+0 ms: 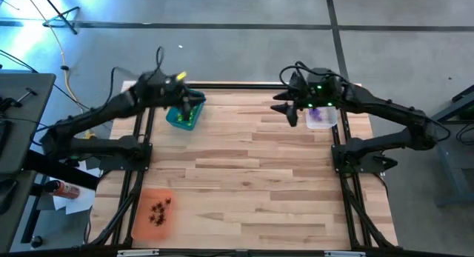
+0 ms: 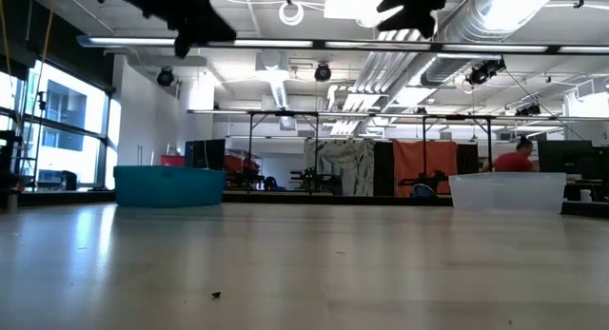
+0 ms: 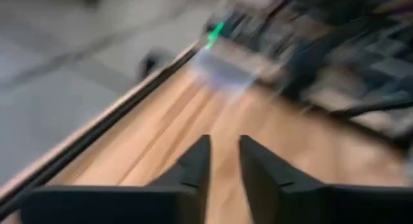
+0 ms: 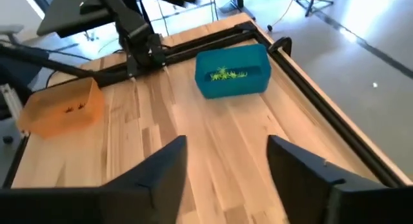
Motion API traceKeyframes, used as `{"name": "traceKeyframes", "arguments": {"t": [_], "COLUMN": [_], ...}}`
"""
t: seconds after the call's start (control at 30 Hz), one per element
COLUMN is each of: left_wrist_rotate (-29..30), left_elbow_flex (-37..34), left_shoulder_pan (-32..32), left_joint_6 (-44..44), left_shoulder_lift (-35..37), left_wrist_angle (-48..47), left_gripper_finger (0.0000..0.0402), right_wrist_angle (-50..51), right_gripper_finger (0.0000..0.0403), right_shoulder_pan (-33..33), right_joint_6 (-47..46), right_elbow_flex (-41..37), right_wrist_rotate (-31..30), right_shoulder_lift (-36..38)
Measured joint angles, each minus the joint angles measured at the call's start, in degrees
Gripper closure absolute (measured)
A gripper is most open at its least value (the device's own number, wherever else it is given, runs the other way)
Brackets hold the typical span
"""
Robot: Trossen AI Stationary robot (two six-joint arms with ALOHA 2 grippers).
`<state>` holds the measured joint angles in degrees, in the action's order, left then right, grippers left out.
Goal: Sort Halloween decoration
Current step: Return to Home Position
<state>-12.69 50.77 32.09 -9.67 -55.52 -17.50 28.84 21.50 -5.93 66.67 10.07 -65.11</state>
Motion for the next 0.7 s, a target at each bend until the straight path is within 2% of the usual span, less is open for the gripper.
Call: {"name": "traceKeyframes", "arguments": {"t": [0.1, 0.17, 0.23, 0.27, 0.43, 0.53, 0.7], "left_wrist_rotate": [1.2, 3.0, 7.4, 10.1, 18.6, 19.3, 19.2], "left_elbow_flex": [-8.0, -14.0, -19.4, -22.0, -31.3, -35.0, -40.6], "left_shoulder_pan": [-8.7, -14.3, -19.4, -21.6, -29.3, -30.7, -30.6], "left_joint_6": [-2.4, -5.4, -7.9, -8.5, -9.2, -8.5, -7.7], "left_shoulder_lift": [6.1, 9.0, 10.9, 11.7, 14.2, 16.5, 23.4], "left_wrist_angle": [16.3, 28.2, 37.2, 40.3, 49.3, 51.5, 51.8], "left_gripper_finger": [0.0386, 0.0392, 0.0388, 0.039, 0.0399, 0.0401, 0.0401], "right_wrist_angle": [4.7, 7.3, 9.5, 10.0, 11.2, 11.2, 11.2], "right_gripper_finger": [0.0253, 0.0307, 0.0369, 0.0385, 0.038, 0.0397, 0.04], "right_shoulder_pan": [0.0, -0.2, -0.3, -0.3, -0.7, -2.0, -4.2], "right_joint_6": [1.2, 1.4, 1.0, 0.8, -1.4, -1.2, -5.5], "right_elbow_flex": [0.0, 0.0, 0.0, 0.0, 0.0, 0.0, 0.0], "right_wrist_rotate": [0.1, 0.4, 1.1, 2.1, 6.2, 7.2, 7.5], "right_shoulder_lift": [3.3, 5.1, 6.8, 7.5, 9.5, 10.3, 10.9]}}
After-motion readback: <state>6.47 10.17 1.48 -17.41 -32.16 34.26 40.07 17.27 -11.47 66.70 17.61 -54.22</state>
